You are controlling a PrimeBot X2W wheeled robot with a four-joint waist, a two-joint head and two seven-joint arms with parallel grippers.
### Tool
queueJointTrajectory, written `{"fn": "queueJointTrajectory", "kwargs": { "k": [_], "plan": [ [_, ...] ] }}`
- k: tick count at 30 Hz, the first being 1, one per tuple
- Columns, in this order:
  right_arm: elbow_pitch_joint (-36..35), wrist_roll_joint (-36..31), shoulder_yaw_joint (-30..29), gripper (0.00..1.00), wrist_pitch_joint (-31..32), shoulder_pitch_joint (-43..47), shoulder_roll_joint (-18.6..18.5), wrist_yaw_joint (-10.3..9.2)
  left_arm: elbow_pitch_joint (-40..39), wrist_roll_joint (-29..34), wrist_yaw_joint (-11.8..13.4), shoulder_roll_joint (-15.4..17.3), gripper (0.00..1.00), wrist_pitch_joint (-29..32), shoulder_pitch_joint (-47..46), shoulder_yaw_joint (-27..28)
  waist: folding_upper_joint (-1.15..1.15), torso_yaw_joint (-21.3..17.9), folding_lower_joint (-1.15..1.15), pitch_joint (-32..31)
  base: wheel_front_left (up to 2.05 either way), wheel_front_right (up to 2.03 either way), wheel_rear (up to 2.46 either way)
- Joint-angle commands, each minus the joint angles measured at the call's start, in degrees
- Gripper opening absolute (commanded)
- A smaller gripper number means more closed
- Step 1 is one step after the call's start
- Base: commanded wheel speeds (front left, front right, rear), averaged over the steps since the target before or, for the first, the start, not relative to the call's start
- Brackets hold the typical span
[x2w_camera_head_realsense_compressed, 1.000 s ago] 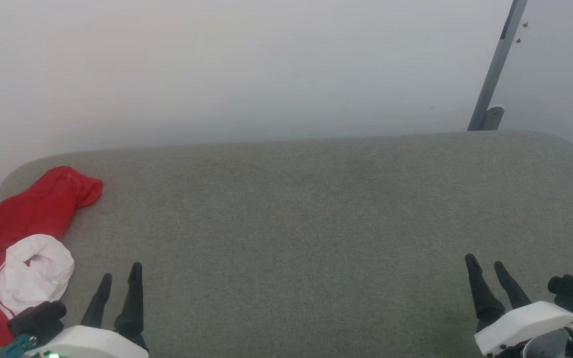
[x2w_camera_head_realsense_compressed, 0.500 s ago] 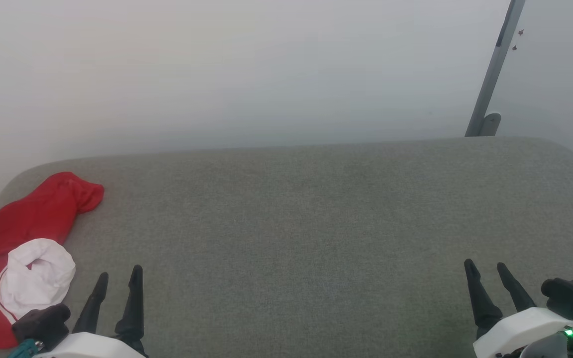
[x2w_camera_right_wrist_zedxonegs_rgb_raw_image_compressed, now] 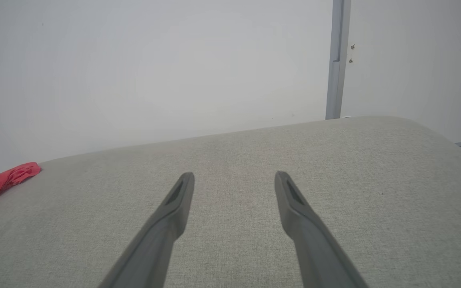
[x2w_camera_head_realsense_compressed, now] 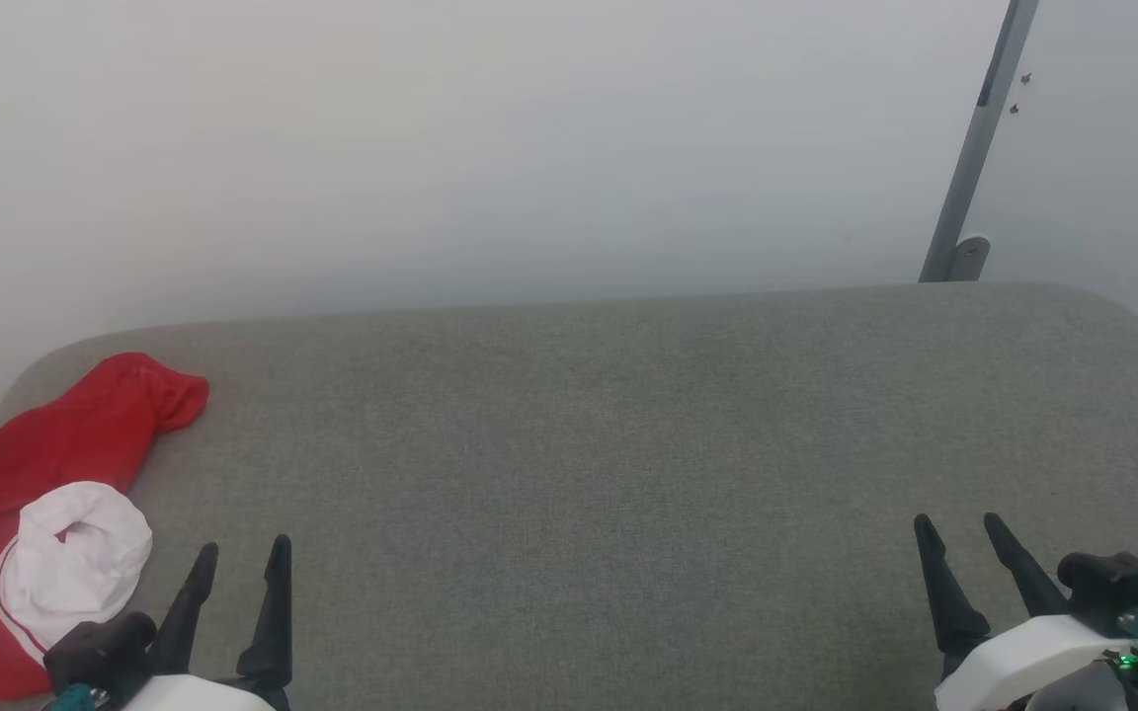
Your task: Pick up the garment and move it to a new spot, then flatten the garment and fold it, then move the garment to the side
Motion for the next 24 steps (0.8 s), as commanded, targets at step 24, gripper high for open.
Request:
{"fn": "queueJointTrajectory", "kwargs": {
  "k": [24],
  "plan": [
    [-1.72,-10.76,1.23,1.00,-3.90,1.07,-1.88,0.16,-1.38,8.83,0.28,1.07,1.00,-2.95,2.26,-0.21,0.00,-0.40,0.00,-1.37,0.00,0.00,0.00]
  ]
}}
